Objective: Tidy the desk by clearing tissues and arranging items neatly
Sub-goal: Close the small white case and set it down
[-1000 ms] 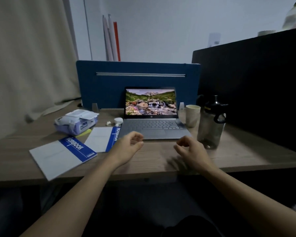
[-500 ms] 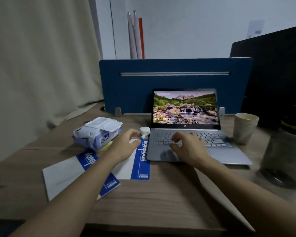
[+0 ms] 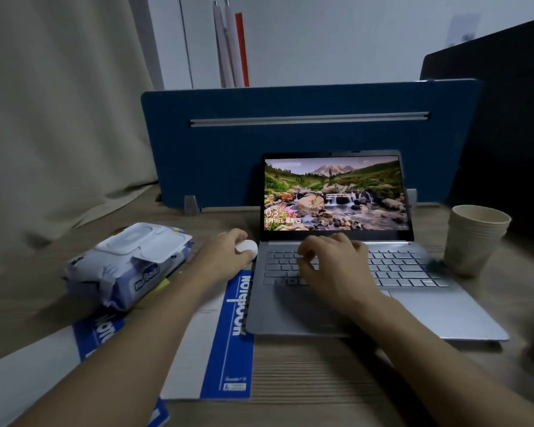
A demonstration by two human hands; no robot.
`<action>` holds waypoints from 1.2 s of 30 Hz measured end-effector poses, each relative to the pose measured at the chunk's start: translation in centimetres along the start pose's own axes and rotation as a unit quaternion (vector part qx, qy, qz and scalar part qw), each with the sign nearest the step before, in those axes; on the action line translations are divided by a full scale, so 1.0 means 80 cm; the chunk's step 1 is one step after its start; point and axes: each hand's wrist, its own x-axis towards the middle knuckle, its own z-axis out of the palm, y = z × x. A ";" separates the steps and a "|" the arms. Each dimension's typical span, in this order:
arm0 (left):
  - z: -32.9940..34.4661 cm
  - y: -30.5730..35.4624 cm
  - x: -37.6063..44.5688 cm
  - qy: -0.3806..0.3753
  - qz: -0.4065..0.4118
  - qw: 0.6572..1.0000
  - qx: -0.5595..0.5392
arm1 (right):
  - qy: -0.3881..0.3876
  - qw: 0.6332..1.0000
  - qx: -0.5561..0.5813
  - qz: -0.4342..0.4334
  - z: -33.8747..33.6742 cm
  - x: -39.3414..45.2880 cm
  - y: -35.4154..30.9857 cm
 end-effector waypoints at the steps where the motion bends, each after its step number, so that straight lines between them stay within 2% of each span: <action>1: 0.002 -0.001 0.004 0.004 0.005 1.000 0.021 | 0.001 1.000 0.001 -0.001 0.000 -0.001 0.001; 6: 0.010 -0.005 0.011 0.040 0.008 0.999 -0.010 | -0.008 1.000 0.000 0.009 -0.001 -0.005 0.006; 10: 0.002 0.001 -0.002 0.082 -0.018 0.984 -0.160 | 0.020 0.999 0.028 0.022 -0.007 -0.008 0.005; 14: -0.005 0.022 -0.036 0.097 0.007 0.965 -0.242 | 0.001 0.992 0.115 0.041 -0.016 -0.009 -0.001; 17: -0.003 0.041 -0.065 0.073 0.040 0.950 -0.300 | -0.032 0.973 0.225 0.048 -0.021 -0.011 -0.009; 20: 0.002 0.054 -0.081 0.042 0.060 0.945 -0.318 | -0.064 0.956 0.282 0.050 -0.022 -0.015 -0.018; 25: 0.004 0.059 -0.089 0.027 0.076 0.934 -0.348 | -0.075 0.926 0.362 0.075 -0.023 -0.015 -0.020; 29: 0.001 0.059 -0.090 0.024 0.082 0.932 -0.353 | -0.077 0.887 0.443 0.105 -0.022 -0.014 -0.022; 36: -0.002 0.058 -0.089 0.008 0.084 0.914 -0.397 | -0.094 0.852 0.500 0.122 -0.021 -0.012 -0.020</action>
